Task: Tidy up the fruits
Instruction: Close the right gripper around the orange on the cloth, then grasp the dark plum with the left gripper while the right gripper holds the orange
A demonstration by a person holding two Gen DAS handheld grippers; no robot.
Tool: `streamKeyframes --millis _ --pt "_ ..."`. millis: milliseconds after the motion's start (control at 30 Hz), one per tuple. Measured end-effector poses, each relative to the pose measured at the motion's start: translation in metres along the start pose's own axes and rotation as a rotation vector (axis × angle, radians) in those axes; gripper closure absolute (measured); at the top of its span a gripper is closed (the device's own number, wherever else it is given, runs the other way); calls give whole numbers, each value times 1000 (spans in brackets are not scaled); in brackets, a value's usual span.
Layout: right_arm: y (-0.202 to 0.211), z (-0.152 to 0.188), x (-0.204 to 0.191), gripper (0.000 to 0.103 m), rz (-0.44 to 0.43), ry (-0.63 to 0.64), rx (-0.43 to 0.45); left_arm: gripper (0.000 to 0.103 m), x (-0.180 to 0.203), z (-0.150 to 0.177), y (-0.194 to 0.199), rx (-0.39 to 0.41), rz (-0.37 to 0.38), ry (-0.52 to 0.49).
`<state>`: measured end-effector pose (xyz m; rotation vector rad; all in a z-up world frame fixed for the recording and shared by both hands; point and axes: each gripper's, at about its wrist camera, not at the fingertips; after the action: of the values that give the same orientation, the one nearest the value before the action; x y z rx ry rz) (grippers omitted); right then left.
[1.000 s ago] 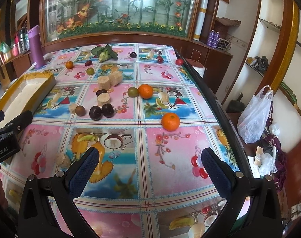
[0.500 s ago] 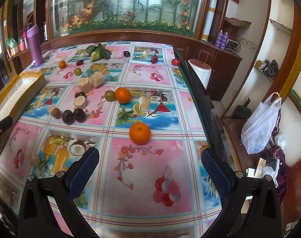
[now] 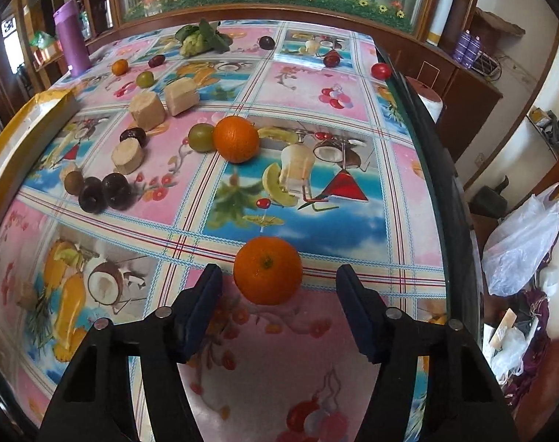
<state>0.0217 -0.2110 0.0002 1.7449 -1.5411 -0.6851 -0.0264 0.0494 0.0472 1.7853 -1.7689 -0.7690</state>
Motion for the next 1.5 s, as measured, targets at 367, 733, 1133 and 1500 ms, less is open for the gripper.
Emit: streamKeyframes --millis 367,733,1133,1500 --pt "4 3 6 70 -82 5 1 20 52 -24 -37 -84 191 -74" --pt "5 5 12 69 -121 -1 9 49 73 -32 -75 -168 222 18" --pt "6 7 15 69 -152 -10 28 77 72 -34 -73 -144 275 50" --pt "16 17 23 69 -157 -26 33 76 72 -6 -44 -168 322 -76"
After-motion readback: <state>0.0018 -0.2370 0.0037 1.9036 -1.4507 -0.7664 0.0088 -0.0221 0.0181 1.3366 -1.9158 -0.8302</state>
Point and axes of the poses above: each gripper's, at about its wrist camera, not at the fingertips, and y roughly against the way its jaws point, x to its right, z to its underside, and after that the axes turned 4 degrees about x, right-handed
